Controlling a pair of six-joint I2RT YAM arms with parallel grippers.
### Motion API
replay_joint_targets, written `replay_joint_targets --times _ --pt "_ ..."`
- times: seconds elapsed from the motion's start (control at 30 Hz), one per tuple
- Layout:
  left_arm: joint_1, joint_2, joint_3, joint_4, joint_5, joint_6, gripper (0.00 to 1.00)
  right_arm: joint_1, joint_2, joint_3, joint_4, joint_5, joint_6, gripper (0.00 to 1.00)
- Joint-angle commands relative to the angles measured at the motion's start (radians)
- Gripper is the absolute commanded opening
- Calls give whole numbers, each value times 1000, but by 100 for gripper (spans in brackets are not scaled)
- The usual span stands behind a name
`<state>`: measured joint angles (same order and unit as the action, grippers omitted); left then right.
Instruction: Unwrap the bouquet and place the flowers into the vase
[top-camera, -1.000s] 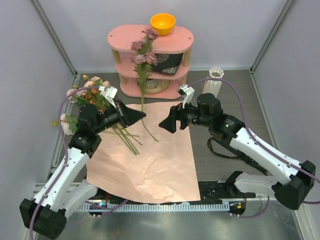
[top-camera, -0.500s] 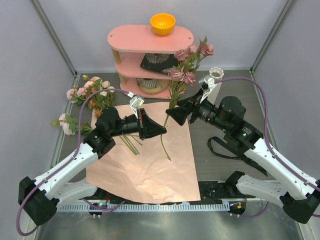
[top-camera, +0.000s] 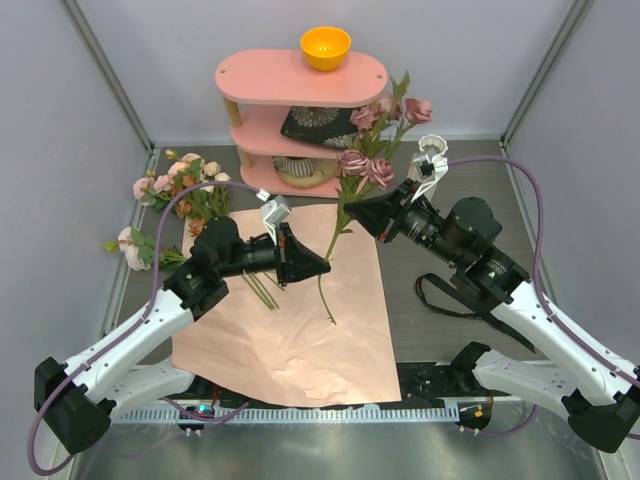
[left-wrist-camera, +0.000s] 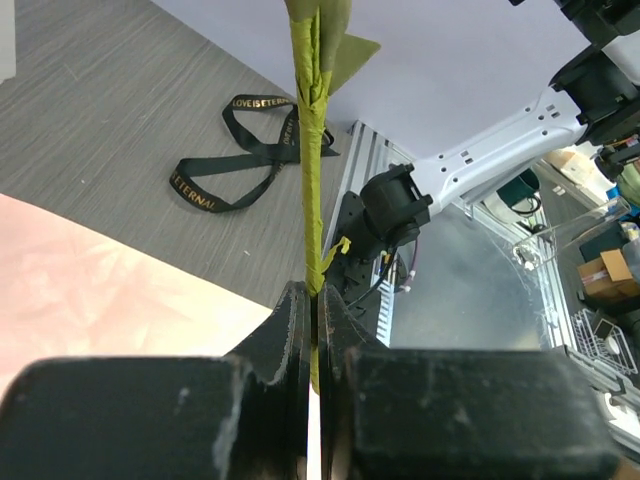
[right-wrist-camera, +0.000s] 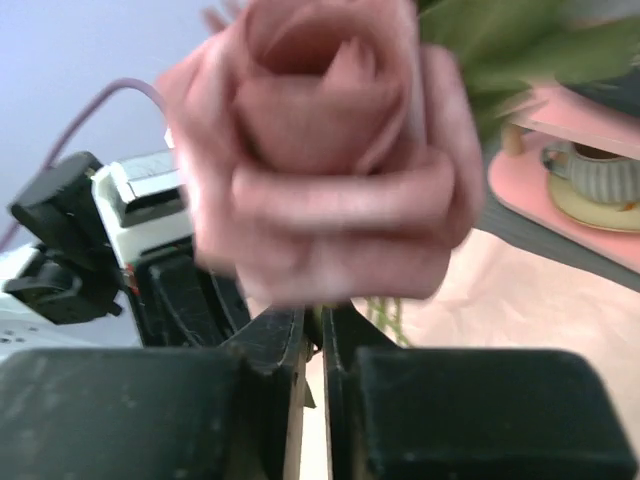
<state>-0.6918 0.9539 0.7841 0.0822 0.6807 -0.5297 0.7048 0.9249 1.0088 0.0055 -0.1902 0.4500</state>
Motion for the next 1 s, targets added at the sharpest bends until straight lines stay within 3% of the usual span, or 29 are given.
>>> replay_joint_targets --times 0.0,0.07,0.1,0.13,0.23,0.27,0.37,0.43,0.5,0.67,0.8,0.97 --pt "-3 -40 55 -27 -9 43 0 -2 23 17 131 -29 50 1" --pt "-3 -43 76 -122 -45 72 14 -2 23 40 108 44 27 1" --pt "-3 -49 93 -152 -82 77 29 -2 16 48 96 95 10 2" --pt "-2 -55 99 -200 -102 82 59 -2 12 77 49 147 -35 1" --pt "-2 -102 103 -261 -171 85 85 -2 47 204 -149 511 -106 1" --pt "-2 -118 96 -268 -179 89 89 -2 64 239 -195 755 -143 1" --pt "-2 -194 69 -274 -223 89 96 -11 100 292 -158 1025 -288 1" --pt "-2 -224 49 -269 -266 86 100 -46 130 297 20 1074 -376 1" --pt "-2 -254 41 -278 -280 85 100 -105 185 327 132 1078 -422 1" --pt "-2 -271 73 -360 -319 114 100 -296 421 631 99 966 -385 1" --pt "0 -306 87 -421 -377 143 100 -356 538 764 128 940 -436 1" --pt "0 -320 98 -420 -379 149 100 -383 594 804 183 848 -523 1"
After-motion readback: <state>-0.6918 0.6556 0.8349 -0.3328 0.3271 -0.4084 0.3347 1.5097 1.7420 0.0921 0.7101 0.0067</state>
